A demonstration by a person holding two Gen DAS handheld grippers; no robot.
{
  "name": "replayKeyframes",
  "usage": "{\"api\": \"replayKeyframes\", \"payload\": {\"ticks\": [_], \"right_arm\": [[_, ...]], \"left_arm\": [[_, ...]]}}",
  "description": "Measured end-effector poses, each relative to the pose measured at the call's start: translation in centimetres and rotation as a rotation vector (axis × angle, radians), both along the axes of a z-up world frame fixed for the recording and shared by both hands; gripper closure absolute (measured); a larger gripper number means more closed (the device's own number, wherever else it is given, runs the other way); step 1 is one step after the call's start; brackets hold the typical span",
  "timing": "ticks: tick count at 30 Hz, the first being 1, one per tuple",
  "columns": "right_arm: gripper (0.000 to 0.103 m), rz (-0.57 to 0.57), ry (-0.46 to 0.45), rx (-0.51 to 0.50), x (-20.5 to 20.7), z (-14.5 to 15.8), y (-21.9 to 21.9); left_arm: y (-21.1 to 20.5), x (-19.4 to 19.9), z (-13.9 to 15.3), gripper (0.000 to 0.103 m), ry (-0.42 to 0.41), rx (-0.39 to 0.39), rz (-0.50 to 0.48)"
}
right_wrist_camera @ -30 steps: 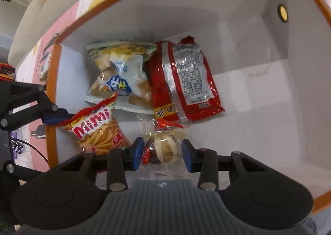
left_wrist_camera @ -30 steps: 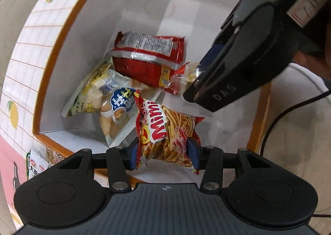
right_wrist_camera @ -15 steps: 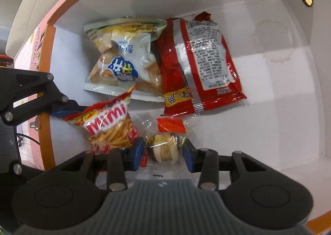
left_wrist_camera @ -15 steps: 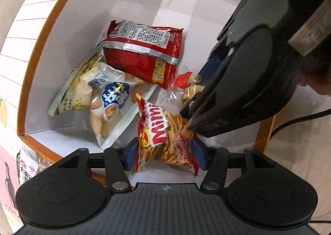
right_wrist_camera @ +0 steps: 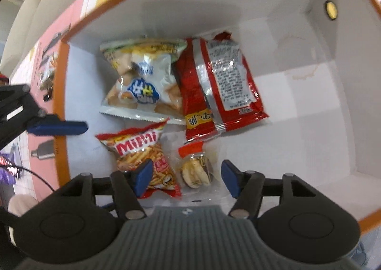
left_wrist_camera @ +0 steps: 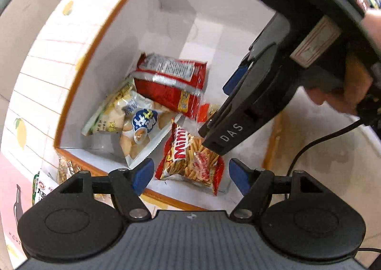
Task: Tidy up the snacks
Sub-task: 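Lower both bags into the orange box and open both tools, then move both tools back toward the remaining snacks on the table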
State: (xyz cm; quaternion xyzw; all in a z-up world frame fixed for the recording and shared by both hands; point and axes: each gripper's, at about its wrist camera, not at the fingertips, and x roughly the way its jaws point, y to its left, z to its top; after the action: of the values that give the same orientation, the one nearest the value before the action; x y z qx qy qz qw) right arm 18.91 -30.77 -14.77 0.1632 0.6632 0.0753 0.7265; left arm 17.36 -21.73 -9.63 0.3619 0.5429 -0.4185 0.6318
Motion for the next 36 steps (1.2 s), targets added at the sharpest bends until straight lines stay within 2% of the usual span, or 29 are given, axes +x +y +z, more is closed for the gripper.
{"api": "replayKeyframes", "payload": {"ticks": [7, 13, 17, 21, 24, 28, 31, 36], "right_arm": [[0.037, -0.072, -0.120, -0.053, -2.3, 4.0, -0.4], [0.035, -0.128, -0.288, -0.076, -5.4, 8.3, -0.1], [0.033, -0.137, -0.402, -0.114, -7.0, 10.3, 2.3], [0.033, -0.144, -0.483, -0.122, -8.2, 11.2, 5.1], [0.033, -0.144, -0.558, -0.143, -8.8, 11.5, 7.7], [0.033, -0.119, -0.643, -0.185, -9.3, 11.3, 11.7], [0.033, -0.111, -0.684, -0.177, -9.5, 10.9, 14.3], [0.033, -0.024, -0.739, -0.186, -9.3, 9.5, 18.4]], "left_arm": [[1.9, -1.9, 4.1, 0.019, -0.052, -0.104, 0.010], [5.7, -3.5, 7.5, 0.019, -0.104, -0.242, 0.103], [9.3, -3.9, 9.0, 0.019, -0.129, -0.339, 0.237], [13.7, -3.1, 9.3, 0.019, -0.085, -0.473, 0.478], [17.0, -3.0, 8.8, 0.019, -0.103, -0.548, 0.645], [20.6, -2.9, 7.1, 0.019, -0.162, -0.584, 0.818], [23.4, -3.1, 6.4, 0.019, -0.199, -0.596, 0.930], [27.6, -3.4, 5.1, 0.019, -0.212, -0.614, 1.035]]}}
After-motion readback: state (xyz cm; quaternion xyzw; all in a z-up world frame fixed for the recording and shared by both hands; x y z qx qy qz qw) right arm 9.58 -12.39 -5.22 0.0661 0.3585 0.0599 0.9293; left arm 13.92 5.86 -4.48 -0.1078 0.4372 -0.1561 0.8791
